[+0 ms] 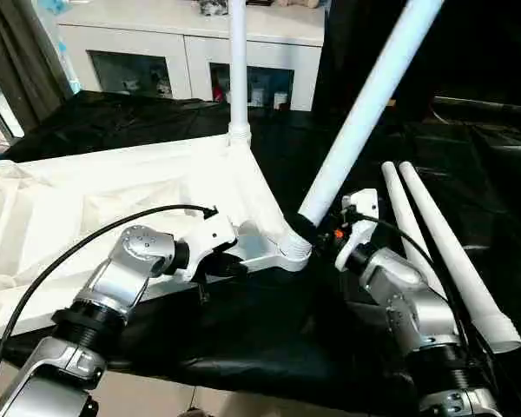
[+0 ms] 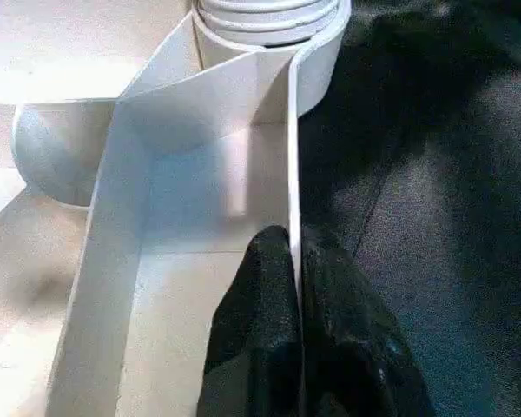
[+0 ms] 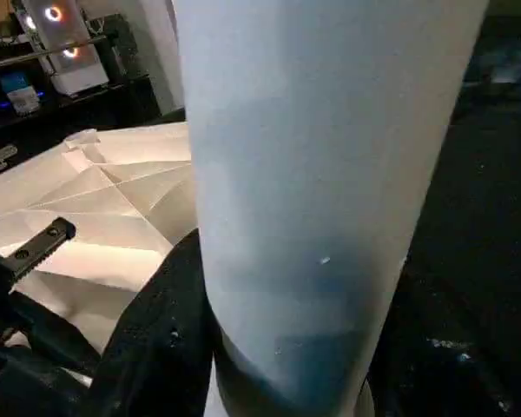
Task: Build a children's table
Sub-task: Insert table leg to table base
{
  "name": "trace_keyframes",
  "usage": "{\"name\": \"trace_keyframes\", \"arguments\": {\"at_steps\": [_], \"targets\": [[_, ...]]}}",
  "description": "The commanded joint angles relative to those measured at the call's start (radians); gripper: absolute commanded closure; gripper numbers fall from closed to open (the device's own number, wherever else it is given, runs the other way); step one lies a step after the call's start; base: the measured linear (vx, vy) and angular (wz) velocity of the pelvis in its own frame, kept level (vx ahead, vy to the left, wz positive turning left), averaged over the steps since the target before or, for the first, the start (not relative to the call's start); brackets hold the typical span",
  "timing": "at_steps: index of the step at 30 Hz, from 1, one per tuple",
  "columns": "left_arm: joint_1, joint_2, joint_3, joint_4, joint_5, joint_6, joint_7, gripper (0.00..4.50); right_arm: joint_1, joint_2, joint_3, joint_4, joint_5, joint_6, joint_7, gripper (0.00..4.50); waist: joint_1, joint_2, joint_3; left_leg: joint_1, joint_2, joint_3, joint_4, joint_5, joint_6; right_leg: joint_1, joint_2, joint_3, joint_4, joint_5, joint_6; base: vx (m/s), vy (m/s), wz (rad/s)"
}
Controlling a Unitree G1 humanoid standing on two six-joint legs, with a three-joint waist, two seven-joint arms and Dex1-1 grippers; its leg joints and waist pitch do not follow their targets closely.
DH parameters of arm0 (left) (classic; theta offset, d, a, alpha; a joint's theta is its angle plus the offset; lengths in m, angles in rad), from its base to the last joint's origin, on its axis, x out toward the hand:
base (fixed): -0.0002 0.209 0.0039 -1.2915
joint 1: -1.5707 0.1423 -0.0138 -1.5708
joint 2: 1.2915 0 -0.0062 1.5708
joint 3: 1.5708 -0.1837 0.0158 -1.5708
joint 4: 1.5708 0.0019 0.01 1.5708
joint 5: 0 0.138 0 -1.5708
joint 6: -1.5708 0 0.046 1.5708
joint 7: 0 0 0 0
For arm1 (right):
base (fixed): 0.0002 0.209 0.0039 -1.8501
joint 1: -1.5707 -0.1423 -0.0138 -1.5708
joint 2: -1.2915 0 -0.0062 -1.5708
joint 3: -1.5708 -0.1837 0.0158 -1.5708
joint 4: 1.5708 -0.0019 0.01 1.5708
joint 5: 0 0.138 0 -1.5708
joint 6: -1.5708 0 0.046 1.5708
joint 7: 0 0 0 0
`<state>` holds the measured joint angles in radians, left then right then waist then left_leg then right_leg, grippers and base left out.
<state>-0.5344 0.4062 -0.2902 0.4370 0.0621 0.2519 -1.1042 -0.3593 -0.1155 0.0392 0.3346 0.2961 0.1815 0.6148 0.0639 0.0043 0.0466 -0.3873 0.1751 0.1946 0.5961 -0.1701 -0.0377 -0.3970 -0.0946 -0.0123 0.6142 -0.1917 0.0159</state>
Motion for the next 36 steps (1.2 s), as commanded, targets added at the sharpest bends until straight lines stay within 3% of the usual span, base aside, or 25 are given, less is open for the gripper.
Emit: {"name": "trace_keyframes", "arguments": {"at_steps": [1, 4, 8, 13, 14, 15, 20, 25, 32, 36], "targets": [[-0.041, -0.029, 0.036, -0.018, -0.053, -0.049, 0.015, 4.50, 0.031, -0.023, 0.068, 0.076, -0.088, 0.032, -0.006, 2.61, -0.006, 0.005, -0.060, 0.029, 0.043, -0.022, -0.087, -0.326, -0.033, 0.022, -0.035, 0.020, -0.077, -0.247, -0.191, 0.000, 0.000, 0.00], [-0.042, -0.028, 0.033, -0.017, -0.051, -0.053, 0.013, 4.50, 0.014, -0.024, 0.082, 0.093, -0.104, 0.031, 0.001, 2.61, -0.009, -0.003, -0.057, 0.028, 0.042, -0.023, -0.089, -0.346, -0.032, 0.020, -0.037, 0.020, -0.082, -0.296, -0.181, 0.000, 0.000, 0.00], [-0.039, -0.023, 0.029, -0.022, -0.048, -0.056, 0.008, 4.50, -0.024, -0.023, 0.097, 0.119, -0.113, 0.039, 0.016, 2.61, -0.014, 0.000, -0.054, 0.029, 0.043, -0.026, -0.091, -0.382, -0.040, 0.015, -0.040, 0.021, -0.089, -0.370, -0.163, 0.000, 0.000, 0.00], [-0.034, -0.019, 0.024, -0.029, -0.045, -0.058, 0.001, 4.50, -0.077, -0.036, 0.135, 0.147, -0.117, 0.075, 0.079, 2.61, -0.021, 0.001, -0.055, 0.031, 0.044, -0.026, -0.091, -0.394, -0.044, 0.013, -0.037, 0.021, -0.087, -0.336, -0.177, 0.000, 0.000, 0.00], [-0.031, -0.019, 0.024, -0.034, -0.046, -0.055, 0.002, 4.50, -0.077, -0.048, 0.152, 0.147, -0.121, 0.093, 0.107, 2.61, -0.019, -0.012, -0.055, 0.029, 0.044, -0.026, -0.090, -0.378, -0.035, 0.016, -0.039, 0.021, -0.084, -0.334, -0.177, 0.000, 0.000, 0.00], [-0.028, -0.020, 0.024, -0.037, -0.048, -0.054, 0.002, 4.50, -0.074, -0.054, 0.159, 0.150, -0.125, 0.094, 0.119, 2.61, -0.019, -0.009, -0.055, 0.029, 0.044, -0.024, -0.090, -0.374, -0.032, 0.015, -0.039, 0.023, -0.086, -0.333, -0.177, 0.000, 0.000, 0.00], [-0.022, -0.019, 0.023, -0.046, -0.052, -0.052, 0.002, 4.50, -0.072, -0.065, 0.158, 0.176, -0.132, 0.086, 0.143, 2.61, -0.018, -0.012, -0.056, 0.026, 0.045, -0.022, -0.088, -0.342, -0.020, 0.017, -0.039, 0.023, -0.084, -0.300, -0.184, 0.000, 0.000, 0.00], [-0.016, -0.019, 0.020, -0.052, -0.066, -0.073, -0.027, 4.50, -0.074, -0.084, 0.160, 0.203, -0.117, 0.065, 0.222, 2.61, -0.018, -0.010, -0.054, 0.030, 0.046, -0.023, -0.090, -0.376, -0.027, 0.013, -0.039, 0.023, -0.089, -0.341, -0.178, 0.000, 0.000, 0.00], [-0.009, 0.011, 0.001, -0.090, -0.110, -0.073, -0.154, 4.50, -0.060, -0.118, 0.189, 0.191, -0.107, 0.061, 0.337, 2.61, -0.014, -0.007, -0.058, 0.027, 0.047, -0.022, -0.091, -0.339, -0.013, 0.019, -0.037, 0.022, -0.080, -0.256, -0.200, 0.000, 0.000, 0.00], [-0.024, 0.005, 0.007, -0.070, -0.091, -0.076, -0.125, 4.50, -0.057, -0.117, 0.186, 0.201, -0.120, 0.050, 0.327, 2.61, -0.014, -0.006, -0.060, 0.028, 0.047, -0.021, -0.090, -0.329, -0.016, 0.021, -0.036, 0.021, -0.078, -0.220, -0.213, 0.000, 0.000, 0.00]]}}
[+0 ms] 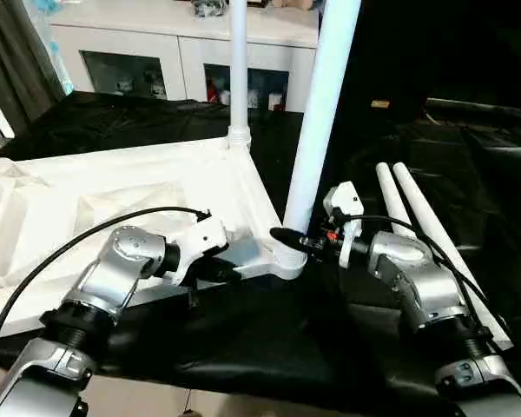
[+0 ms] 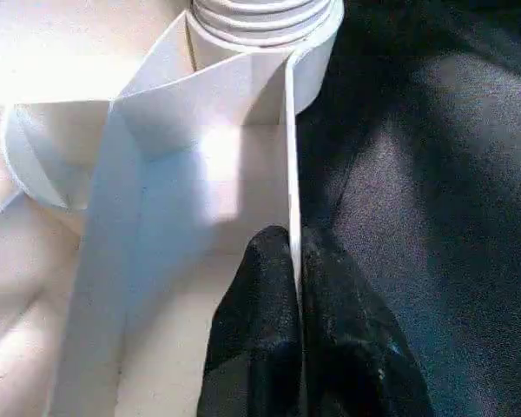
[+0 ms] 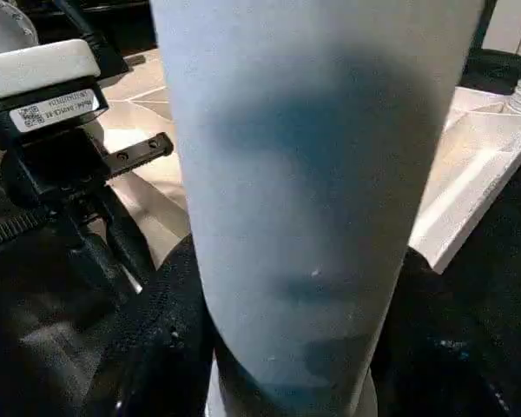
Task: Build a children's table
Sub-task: Insert table leg to table base
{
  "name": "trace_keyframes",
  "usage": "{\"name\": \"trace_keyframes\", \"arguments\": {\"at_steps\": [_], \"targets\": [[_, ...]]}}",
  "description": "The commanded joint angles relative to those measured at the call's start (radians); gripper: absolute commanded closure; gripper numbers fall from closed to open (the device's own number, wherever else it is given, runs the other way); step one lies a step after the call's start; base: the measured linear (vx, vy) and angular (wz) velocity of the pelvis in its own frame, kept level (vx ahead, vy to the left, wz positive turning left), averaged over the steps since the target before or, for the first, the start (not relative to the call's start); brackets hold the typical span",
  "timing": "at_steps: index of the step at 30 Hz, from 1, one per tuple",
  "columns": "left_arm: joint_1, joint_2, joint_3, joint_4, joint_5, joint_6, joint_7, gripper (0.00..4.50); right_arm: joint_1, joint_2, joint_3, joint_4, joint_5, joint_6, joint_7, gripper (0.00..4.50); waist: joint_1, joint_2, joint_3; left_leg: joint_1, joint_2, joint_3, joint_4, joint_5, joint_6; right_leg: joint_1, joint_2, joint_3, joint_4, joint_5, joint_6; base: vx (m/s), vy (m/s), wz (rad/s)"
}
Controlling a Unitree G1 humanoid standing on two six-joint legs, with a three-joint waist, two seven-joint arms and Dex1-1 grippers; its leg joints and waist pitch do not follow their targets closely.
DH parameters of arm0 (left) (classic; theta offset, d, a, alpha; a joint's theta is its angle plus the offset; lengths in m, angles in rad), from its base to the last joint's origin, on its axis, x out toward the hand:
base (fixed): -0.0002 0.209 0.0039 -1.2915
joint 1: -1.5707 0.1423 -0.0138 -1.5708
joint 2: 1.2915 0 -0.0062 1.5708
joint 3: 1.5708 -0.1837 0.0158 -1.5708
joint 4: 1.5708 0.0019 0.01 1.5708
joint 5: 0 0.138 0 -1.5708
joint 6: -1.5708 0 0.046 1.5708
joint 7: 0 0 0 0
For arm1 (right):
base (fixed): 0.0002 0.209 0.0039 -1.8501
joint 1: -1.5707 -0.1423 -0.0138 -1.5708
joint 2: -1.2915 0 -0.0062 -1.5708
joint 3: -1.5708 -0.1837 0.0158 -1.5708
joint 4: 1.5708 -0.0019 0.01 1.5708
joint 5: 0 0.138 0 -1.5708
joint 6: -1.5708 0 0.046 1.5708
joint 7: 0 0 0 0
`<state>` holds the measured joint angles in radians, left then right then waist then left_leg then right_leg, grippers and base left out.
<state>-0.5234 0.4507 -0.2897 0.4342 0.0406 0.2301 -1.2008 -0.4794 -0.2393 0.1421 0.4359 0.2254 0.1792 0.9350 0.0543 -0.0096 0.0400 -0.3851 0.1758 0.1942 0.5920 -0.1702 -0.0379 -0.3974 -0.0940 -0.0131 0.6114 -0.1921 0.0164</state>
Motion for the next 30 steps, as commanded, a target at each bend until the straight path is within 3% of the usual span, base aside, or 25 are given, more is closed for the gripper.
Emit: {"name": "trace_keyframes", "arguments": {"at_steps": [1, 5, 8, 11, 13, 15, 18, 21, 26, 30], "targets": [[-0.043, -0.047, 0.010, -0.051, -0.058, -0.051, -0.001, 4.50, 0.059, 0.013, 0.075, 0.114, -0.058, 0.048, -0.020, 2.61, -0.005, 0.008, -0.052, 0.026, 0.046, -0.021, -0.087, -0.337, -0.019, 0.020, -0.037, 0.022, -0.075, -0.227, -0.214, 0.000, 0.000, 0.00], [-0.066, -0.080, 0.026, -0.005, -0.030, -0.038, 0.081, 4.50, 0.027, 0.047, 0.030, 0.197, -0.104, 0.019, -0.182, 2.61, -0.009, 0.006, -0.044, 0.032, 0.045, -0.024, -0.091, -0.419, -0.046, 0.010, -0.040, 0.022, -0.089, -0.369, -0.189, 0.000, 0.000, 0.00], [-0.087, -0.109, 0.030, 0.015, -0.021, -0.004, 0.132, 4.50, -0.002, 0.087, -0.014, 0.253, -0.117, 0.018, -0.331, 2.61, -0.019, 0.006, -0.040, 0.037, 0.043, -0.035, -0.094, -0.501, -0.079, -0.001, -0.043, 0.018, -0.103, -0.528, -0.134, -0.037, 0.003, -0.03], [-0.120, -0.138, 0.031, 0.046, 0.004, 0.026, 0.201, 4.50, -0.035, 0.134, -0.049, 0.292, -0.127, 0.010, -0.485, 2.61, -0.031, -0.001, -0.040, 0.033, 0.041, -0.043, -0.096, -0.540, -0.080, -0.001, -0.044, 0.012, -0.114, -0.592, -0.101, -0.018, 0.003, -0.02], [-0.142, -0.154, 0.033, 0.068, 0.017, 0.045, 0.242, 4.50, -0.058, 0.161, -0.073, 0.319, -0.124, 0.007, -0.569, 2.61, -0.035, 0.005, -0.038, 0.041, 0.039, -0.046, -0.094, -0.569, -0.086, -0.011, -0.045, 0.009, -0.122, -0.622, -0.093, 0.000, 0.000, 0.00], [-0.169, -0.176, 0.037, 0.098, 0.030, 0.066, 0.291, 4.50, -0.096, 0.196, -0.107, 0.365, -0.109, 0.009, -0.668, 2.61, -0.040, 0.008, -0.038, 0.034, 0.040, -0.052, -0.102, -0.581, -0.089, -0.004, -0.043, 0.004, -0.120, -0.604, -0.092, 0.000, 0.000, 0.00], [-0.198, -0.202, 0.044, 0.134, 0.048, 0.078, 0.350, 4.50, -0.145, 0.235, -0.147, 0.432, -0.101, -0.007, -0.795, 2.61, -0.046, 0.015, -0.036, 0.046, 0.038, -0.057, -0.104, -0.653, -0.104, -0.012, -0.037, -0.009, -0.127, -0.580, -0.097, -0.019, 0.010, -0.03], [-0.215, -0.223, 0.046, 0.152, 0.064, 0.103, 0.399, 4.50, -0.198, 0.272, -0.178, 0.494, -0.095, -0.012, -0.902, 2.61, -0.055, 0.019, -0.035, 0.050, 0.041, -0.062, -0.114, -0.720, -0.101, -0.002, -0.035, -0.028, -0.132, -0.512, -0.103, -0.034, 0.024, -0.05], [-0.204, -0.228, 0.042, 0.135, 0.059, 0.116, 0.402, 4.50, -0.245, 0.299, -0.170, 0.540, -0.113, -0.044, -0.930, 2.61, -0.058, 0.008, -0.034, 0.052, 0.037, -0.056, -0.106, -0.689, -0.084, -0.008, -0.049, -0.021, -0.142, -0.538, -0.105, 0.000, 0.000, 0.00], [-0.198, -0.220, 0.039, 0.135, 0.053, 0.116, 0.404, 4.50, -0.269, 0.309, -0.167, 0.578, -0.122, -0.073, -0.925, 2.61, -0.058, 0.008, -0.033, 0.048, 0.039, -0.055, -0.108, -0.678, -0.082, -0.010, -0.048, -0.018, -0.139, -0.525, -0.109, 0.000, 0.000, 0.00]]}}
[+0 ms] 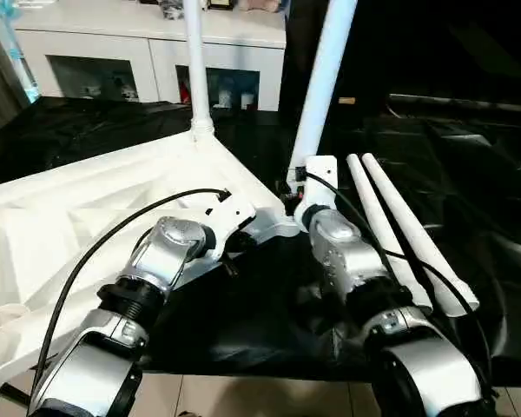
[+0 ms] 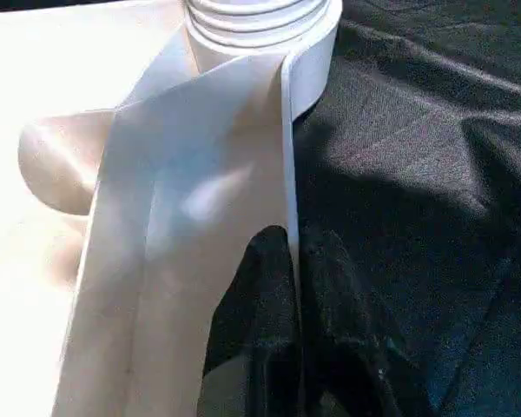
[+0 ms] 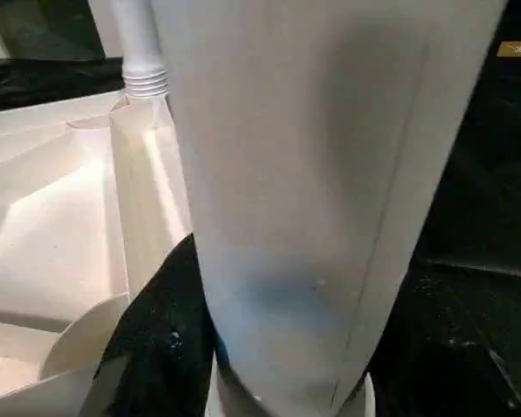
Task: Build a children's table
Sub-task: Insert table leg to table base
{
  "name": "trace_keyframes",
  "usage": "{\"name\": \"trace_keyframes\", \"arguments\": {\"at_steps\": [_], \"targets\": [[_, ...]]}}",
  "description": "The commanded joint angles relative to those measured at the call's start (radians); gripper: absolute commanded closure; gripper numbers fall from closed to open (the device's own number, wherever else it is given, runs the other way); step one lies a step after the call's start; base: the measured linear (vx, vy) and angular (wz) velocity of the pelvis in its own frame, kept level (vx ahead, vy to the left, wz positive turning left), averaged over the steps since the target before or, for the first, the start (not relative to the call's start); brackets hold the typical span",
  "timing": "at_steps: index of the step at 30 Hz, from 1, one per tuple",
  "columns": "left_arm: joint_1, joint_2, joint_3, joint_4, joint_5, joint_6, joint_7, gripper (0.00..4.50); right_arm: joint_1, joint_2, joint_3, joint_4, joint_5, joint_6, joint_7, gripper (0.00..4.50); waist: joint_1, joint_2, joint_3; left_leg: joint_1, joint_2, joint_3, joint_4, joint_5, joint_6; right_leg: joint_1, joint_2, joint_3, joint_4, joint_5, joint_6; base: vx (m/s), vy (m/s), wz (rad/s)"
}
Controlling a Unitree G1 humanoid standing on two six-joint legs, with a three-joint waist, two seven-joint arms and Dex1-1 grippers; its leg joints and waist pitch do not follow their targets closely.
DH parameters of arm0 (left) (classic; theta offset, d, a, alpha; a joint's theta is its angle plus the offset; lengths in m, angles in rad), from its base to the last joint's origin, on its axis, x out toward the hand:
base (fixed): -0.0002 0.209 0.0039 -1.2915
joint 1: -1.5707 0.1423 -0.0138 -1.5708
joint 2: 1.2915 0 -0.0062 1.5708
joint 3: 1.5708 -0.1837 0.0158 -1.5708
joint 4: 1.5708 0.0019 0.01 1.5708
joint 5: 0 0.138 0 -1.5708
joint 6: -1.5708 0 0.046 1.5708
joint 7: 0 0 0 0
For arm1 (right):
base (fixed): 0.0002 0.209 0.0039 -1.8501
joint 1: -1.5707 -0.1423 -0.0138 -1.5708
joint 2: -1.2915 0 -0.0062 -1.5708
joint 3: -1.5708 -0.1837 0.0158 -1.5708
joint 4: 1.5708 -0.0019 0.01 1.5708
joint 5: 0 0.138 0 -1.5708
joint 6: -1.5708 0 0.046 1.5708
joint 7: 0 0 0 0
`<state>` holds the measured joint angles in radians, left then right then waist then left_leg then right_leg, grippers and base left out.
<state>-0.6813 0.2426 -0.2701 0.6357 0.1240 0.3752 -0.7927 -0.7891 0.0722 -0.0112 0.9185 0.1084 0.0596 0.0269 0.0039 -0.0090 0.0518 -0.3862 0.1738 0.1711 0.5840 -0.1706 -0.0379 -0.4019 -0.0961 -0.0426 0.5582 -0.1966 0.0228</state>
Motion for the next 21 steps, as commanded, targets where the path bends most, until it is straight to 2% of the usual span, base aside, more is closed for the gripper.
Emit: {"name": "trace_keyframes", "arguments": {"at_steps": [1, 2, 3, 5, 8, 9, 12, 15, 16, 19, 20, 21], "targets": [[-0.036, -0.008, 0.018, -0.070, -0.030, -0.031, -0.004, 4.50, 0.031, 0.000, -0.019, 0.114, -0.002, 0.036, -0.017, 2.61, -0.007, 0.007, -0.045, 0.050, 0.040, -0.031, -0.100, -0.677, -0.082, -0.006, -0.046, 0.012, -0.086, -0.519, -0.116, 0.000, 0.000, 0.00], [-0.036, -0.008, 0.018, -0.070, -0.030, -0.031, -0.004, 4.50, 0.030, 0.001, -0.019, 0.115, -0.002, 0.035, -0.017, 2.61, -0.007, 0.007, -0.045, 0.049, 0.041, -0.032, -0.100, -0.672, -0.080, -0.005, -0.046, 0.013, -0.084, -0.512, -0.120, 0.000, 0.000, 0.00], [-0.035, -0.006, 0.019, -0.072, -0.030, -0.031, -0.005, 4.50, 0.026, 0.001, -0.022, 0.122, -0.002, 0.030, -0.017, 2.61, -0.008, 0.002, -0.045, 0.046, 0.041, -0.031, -0.101, -0.669, -0.079, -0.003, -0.046, 0.012, -0.084, -0.510, -0.120, 0.000, 0.000, 0.00], [-0.034, -0.004, 0.021, -0.076, -0.032, -0.028, -0.008, 4.50, 0.020, 0.000, -0.020, 0.128, -0.005, 0.020, 0.000, 2.61, -0.007, 0.005, -0.045, 0.048, 0.042, -0.030, -0.101, -0.663, -0.079, -0.004, -0.047, 0.015, -0.083, -0.505, -0.124, 0.000, 0.000, 0.00], [-0.035, -0.003, 0.022, -0.075, -0.032, -0.030, -0.009, 4.50, 0.007, 0.000, -0.023, 0.141, -0.002, -0.006, 0.026, 2.61, -0.005, 0.002, -0.044, 0.045, 0.042, -0.029, -0.102, -0.647, -0.076, -0.003, -0.048, 0.017, -0.082, -0.506, -0.128, 0.000, 0.000, 0.00], [-0.035, -0.003, 0.022, -0.075, -0.032, -0.030, -0.009, 4.50, 0.005, 0.001, -0.026, 0.142, 0.000, -0.010, 0.032, 2.05, -0.005, 0.002, -0.045, 0.047, 0.042, -0.028, -0.101, -0.648, -0.076, -0.004, -0.049, 0.017, -0.083, -0.509, -0.128, 0.000, 0.000, 0.00], [-0.038, -0.002, 0.022, -0.071, -0.034, -0.033, -0.011, 4.50, -0.009, 0.002, -0.026, 0.145, 0.006, -0.030, 0.069, 1.89, -0.003, 0.001, -0.044, 0.046, 0.043, -0.027, -0.101, -0.630, -0.071, -0.004, -0.050, 0.019, -0.083, -0.505, -0.134, 0.000, 0.000, 0.00], [-0.041, 0.000, 0.020, -0.066, -0.034, -0.037, -0.011, 4.50, -0.025, 0.002, -0.026, 0.152, 0.008, -0.044, 0.095, 1.58, 0.001, -0.001, -0.050, 0.036, 0.045, -0.021, -0.101, -0.558, -0.062, 0.005, -0.049, 0.026, -0.071, -0.412, -0.166, 0.000, 0.000, 0.00], [-0.040, 0.000, 0.019, -0.068, -0.034, -0.037, -0.011, 4.50, -0.030, 0.002, -0.029, 0.150, 0.012, -0.049, 0.102, 1.43, 0.005, -0.001, -0.049, 0.036, 0.044, -0.016, -0.100, -0.534, -0.054, 0.003, -0.051, 0.029, -0.071, -0.405, -0.171, 0.000, 0.000, 0.00], [-0.041, 0.002, 0.019, -0.067, -0.034, -0.042, -0.013, 4.50, -0.044, 0.000, -0.039, 0.149, 0.020, -0.067, 0.124, 1.35, 0.009, 0.001, -0.050, 0.034, 0.045, -0.014, -0.098, -0.488, -0.046, 0.008, -0.052, 0.030, -0.068, -0.401, -0.174, 0.000, 0.000, 0.00], [-0.041, 0.002, 0.019, -0.067, -0.034, -0.042, -0.013, 4.50, -0.044, 0.000, -0.039, 0.149, 0.020, -0.067, 0.124, 1.10, 0.011, 0.001, -0.052, 0.032, 0.046, -0.013, -0.098, -0.469, -0.045, 0.010, -0.051, 0.031, -0.066, -0.378, -0.178, 0.000, 0.000, 0.00], [-0.041, 0.006, 0.017, -0.067, -0.034, -0.049, -0.018, 4.50, -0.048, -0.002, -0.038, 0.139, 0.019, -0.078, 0.150, 1.10, 0.011, 0.000, -0.052, 0.031, 0.046, -0.012, -0.099, -0.460, -0.044, 0.011, -0.050, 0.030, -0.064, -0.368, -0.180, 0.000, 0.000, 0.00]]}}
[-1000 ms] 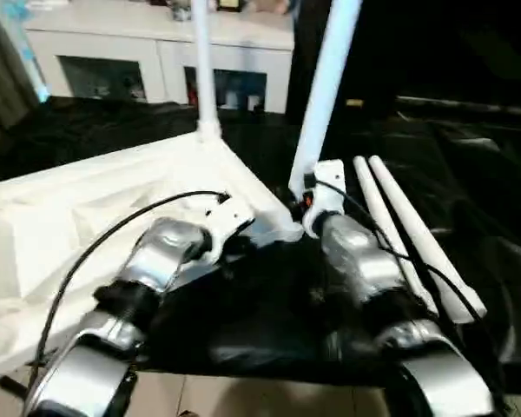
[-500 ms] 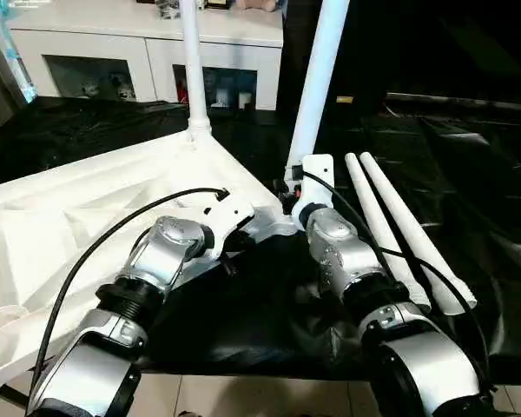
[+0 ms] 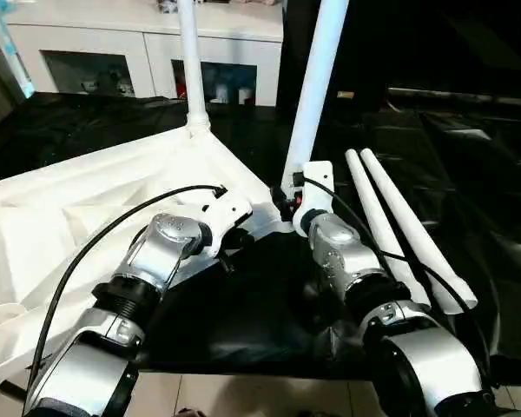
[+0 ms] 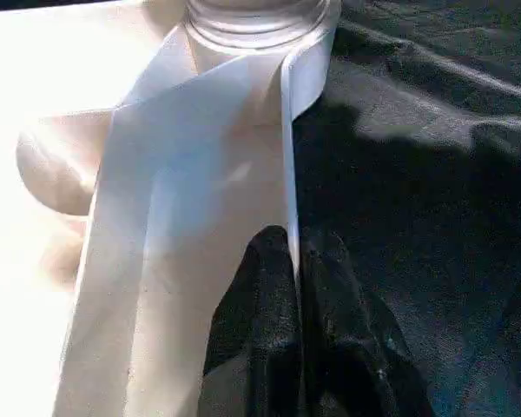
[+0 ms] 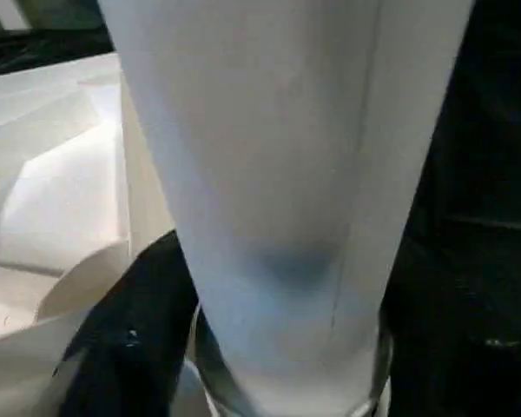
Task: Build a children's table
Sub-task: Insert table leg to table base
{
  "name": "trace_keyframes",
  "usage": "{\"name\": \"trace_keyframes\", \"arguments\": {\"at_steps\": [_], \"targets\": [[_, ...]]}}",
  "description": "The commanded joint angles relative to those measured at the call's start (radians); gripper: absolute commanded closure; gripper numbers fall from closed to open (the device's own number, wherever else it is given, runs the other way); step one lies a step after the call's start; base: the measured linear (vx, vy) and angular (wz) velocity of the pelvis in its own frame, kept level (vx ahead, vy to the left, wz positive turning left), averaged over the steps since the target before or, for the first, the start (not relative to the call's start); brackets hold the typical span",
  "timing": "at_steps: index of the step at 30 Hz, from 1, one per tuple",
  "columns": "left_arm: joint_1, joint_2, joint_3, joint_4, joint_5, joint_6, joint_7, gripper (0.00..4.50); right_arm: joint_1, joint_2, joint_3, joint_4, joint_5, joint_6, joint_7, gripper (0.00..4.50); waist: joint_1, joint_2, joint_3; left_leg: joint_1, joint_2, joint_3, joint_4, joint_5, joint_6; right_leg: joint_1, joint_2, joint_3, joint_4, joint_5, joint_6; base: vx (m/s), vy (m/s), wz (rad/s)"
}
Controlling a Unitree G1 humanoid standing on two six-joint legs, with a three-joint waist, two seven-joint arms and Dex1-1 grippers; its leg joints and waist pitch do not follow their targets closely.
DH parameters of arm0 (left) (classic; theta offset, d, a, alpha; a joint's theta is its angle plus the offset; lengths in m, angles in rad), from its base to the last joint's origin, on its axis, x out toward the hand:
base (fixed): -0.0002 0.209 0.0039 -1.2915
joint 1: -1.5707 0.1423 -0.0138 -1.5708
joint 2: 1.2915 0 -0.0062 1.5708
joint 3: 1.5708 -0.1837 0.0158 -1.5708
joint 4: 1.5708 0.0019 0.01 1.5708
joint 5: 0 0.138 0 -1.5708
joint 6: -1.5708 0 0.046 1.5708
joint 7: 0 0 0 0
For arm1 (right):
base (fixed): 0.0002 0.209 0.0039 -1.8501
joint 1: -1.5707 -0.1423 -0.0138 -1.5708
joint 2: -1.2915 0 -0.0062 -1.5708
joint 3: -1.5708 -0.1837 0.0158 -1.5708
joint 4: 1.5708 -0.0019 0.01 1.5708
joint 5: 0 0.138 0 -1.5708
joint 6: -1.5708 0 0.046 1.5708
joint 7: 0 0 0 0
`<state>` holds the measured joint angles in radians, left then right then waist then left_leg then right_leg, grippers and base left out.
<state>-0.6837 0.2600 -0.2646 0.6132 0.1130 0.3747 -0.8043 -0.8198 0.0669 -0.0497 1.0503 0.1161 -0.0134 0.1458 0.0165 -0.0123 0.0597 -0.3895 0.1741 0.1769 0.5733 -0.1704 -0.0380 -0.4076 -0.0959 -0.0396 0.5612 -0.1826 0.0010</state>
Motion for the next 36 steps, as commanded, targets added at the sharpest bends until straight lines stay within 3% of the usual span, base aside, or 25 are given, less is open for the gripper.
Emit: {"name": "trace_keyframes", "arguments": {"at_steps": [1, 5, 9, 11, 12, 13, 14, 16, 18, 21, 26, 28, 36], "targets": [[-0.036, -0.010, 0.011, -0.048, -0.024, -0.051, -0.012, 4.50, -0.017, 0.001, 0.004, -0.003, 0.011, -0.012, 0.056, 1.10, 0.001, 0.005, -0.062, 0.033, 0.046, -0.017, -0.087, -0.441, -0.041, 0.019, -0.050, 0.028, -0.064, -0.359, -0.164, 0.000, 0.000, 0.00], [-0.025, 0.004, 0.001, -0.065, -0.030, -0.070, -0.048, 4.50, 0.007, -0.020, 0.034, -0.070, 0.012, -0.008, 0.177, 0.64, 0.009, 0.003, -0.067, 0.029, 0.049, -0.011, -0.084, -0.353, -0.018, 0.028, -0.049, 0.029, -0.053, -0.280, -0.184, 0.000, 0.000, 0.00], [0.012, 0.036, -0.010, -0.121, -0.059, -0.105, -0.138, 4.50, 0.094, -0.118, 0.115, -0.255, 0.003, 0.085, 0.386, 0.59, 0.025, -0.003, -0.071, 0.027, 0.048, -0.002, -0.076, -0.270, 0.020, 0.035, -0.043, 0.028, -0.046, -0.208, -0.196, 0.017, -0.006, 0.02], [0.019, 0.041, -0.011, -0.130, -0.065, -0.115, -0.152, 4.50, 0.108, -0.135, 0.124, -0.283, 0.002, 0.094, 0.418, 0.59, 0.032, -0.005, -0.076, 0.028, 0.049, 0.005, -0.064, -0.206, 0.047, 0.031, -0.042, 0.033, -0.033, -0.124, -0.224, 0.076, -0.031, 0.09], [0.034, 0.051, -0.014, -0.149, -0.077, -0.140, -0.183, 4.50, 0.142, -0.172, 0.150, -0.348, 0.003, 0.112, 0.495, 0.59, 0.034, -0.005, -0.077, 0.025, 0.047, 0.005, -0.063, -0.183, 0.054, 0.037, -0.040, 0.032, -0.028, -0.098, -0.232, 0.078, -0.035, 0.05], [0.049, 0.057, -0.014, -0.166, -0.093, -0.171, -0.213, 4.50, 0.166, -0.198, 0.165, -0.392, 0.006, 0.126, 0.537, 0.59, 0.043, -0.003, -0.083, 0.019, 0.049, 0.005, -0.057, -0.115, 0.072, 0.047, -0.041, 0.029, -0.015, -0.016, -0.241, 0.080, -0.035, 0.00], [0.064, 0.064, -0.014, -0.183, -0.107, -0.188, -0.241, 4.50, 0.188, -0.223, 0.177, -0.431, 0.008, 0.135, 0.575, 0.59, 0.048, 0.003, -0.086, 0.022, 0.049, 0.011, -0.050, -0.065, 0.091, 0.043, -0.036, 0.029, -0.005, 0.070, -0.256, 0.080, -0.035, 0.00], [0.081, 0.079, -0.021, -0.201, -0.112, -0.221, -0.274, 4.50, 0.219, -0.260, 0.197, -0.486, 0.014, 0.150, 0.630, 0.59, 0.051, -0.005, -0.086, 0.020, 0.045, 0.018, -0.044, -0.039, 0.110, 0.043, -0.033, 0.029, 0.002, 0.134, -0.277, 0.066, -0.021, 0.00], [0.089, 0.085, -0.023, -0.207, -0.112, -0.238, -0.283, 4.50, 0.236, -0.280, 0.210, -0.517, 0.020, 0.159, 0.663, 0.59, 0.059, -0.005, -0.085, 0.018, 0.046, 0.018, -0.043, -0.055, 0.112, 0.046, -0.036, 0.030, 0.002, 0.108, -0.274, 0.028, -0.008, 0.00], [0.114, 0.100, -0.013, -0.249, -0.152, -0.238, -0.342, 4.50, 0.287, -0.336, 0.237, -0.616, 0.040, 0.204, 0.751, 0.59, 0.072, -0.003, -0.079, 0.024, 0.052, 0.018, -0.049, -0.109, 0.087, 0.044, -0.034, 0.030, -0.007, -0.002, -0.248, 0.000, 0.000, 0.00], [0.138, 0.127, -0.011, -0.300, -0.186, -0.212, -0.411, 4.50, 0.326, -0.389, 0.259, -0.691, 0.052, 0.241, 0.830, 0.59, 0.068, -0.003, -0.066, 0.029, 0.055, 0.014, -0.063, -0.250, 0.014, 0.032, -0.037, 0.032, -0.032, -0.266, -0.193, 0.000, 0.000, 0.00], [0.147, 0.138, -0.005, -0.312, -0.192, -0.210, -0.433, 4.50, 0.353, -0.427, 0.278, -0.741, 0.051, 0.263, 0.881, 0.59, 0.071, -0.002, -0.065, 0.035, 0.056, 0.013, -0.064, -0.281, 0.000, 0.029, -0.038, 0.034, -0.038, -0.319, -0.167, 0.000, 0.000, 0.00], [0.160, 0.154, 0.013, -0.320, -0.197, -0.204, -0.457, 4.50, 0.375, -0.461, 0.288, -0.765, 0.038, 0.283, 0.896, 0.59, 0.068, -0.005, -0.069, 0.027, 0.051, 0.010, -0.062, -0.244, 0.001, 0.030, -0.037, 0.034, -0.034, -0.298, -0.164, 0.000, 0.000, 0.00]]}}
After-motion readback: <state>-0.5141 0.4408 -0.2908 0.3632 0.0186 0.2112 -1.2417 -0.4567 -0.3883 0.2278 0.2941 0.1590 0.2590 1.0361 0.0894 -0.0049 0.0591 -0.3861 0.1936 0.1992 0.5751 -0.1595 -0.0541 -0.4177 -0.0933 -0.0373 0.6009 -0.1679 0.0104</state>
